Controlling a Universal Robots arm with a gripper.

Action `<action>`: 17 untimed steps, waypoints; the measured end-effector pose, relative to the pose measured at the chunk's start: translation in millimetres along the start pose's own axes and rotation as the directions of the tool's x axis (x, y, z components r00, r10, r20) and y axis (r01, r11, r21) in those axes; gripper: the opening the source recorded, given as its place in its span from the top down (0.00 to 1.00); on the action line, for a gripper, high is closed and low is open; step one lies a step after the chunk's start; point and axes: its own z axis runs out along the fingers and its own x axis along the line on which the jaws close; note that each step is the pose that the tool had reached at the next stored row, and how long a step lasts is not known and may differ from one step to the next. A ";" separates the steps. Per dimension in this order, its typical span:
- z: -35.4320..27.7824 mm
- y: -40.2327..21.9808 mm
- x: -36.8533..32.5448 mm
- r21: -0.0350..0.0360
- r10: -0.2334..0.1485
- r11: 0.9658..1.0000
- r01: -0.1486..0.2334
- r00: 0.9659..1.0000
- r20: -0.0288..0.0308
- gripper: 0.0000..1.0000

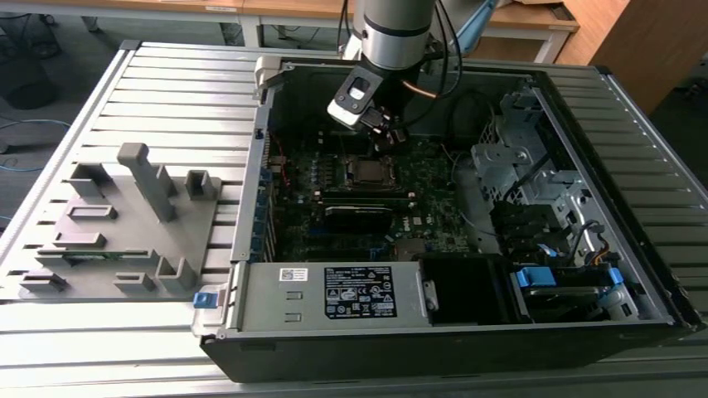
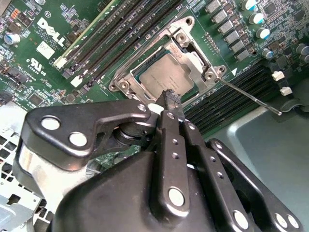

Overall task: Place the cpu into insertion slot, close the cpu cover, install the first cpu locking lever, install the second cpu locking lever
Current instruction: 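Close the cpu cover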

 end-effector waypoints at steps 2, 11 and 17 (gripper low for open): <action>0.0 0.0 0.0 0.000 0.000 1.000 0.000 1.000 0.000 0.89; 0.1 0.0 0.0 0.002 -0.104 0.995 0.104 0.995 -0.003 0.89; 0.2 0.0 0.0 0.003 -0.146 0.989 0.146 0.989 -0.005 0.89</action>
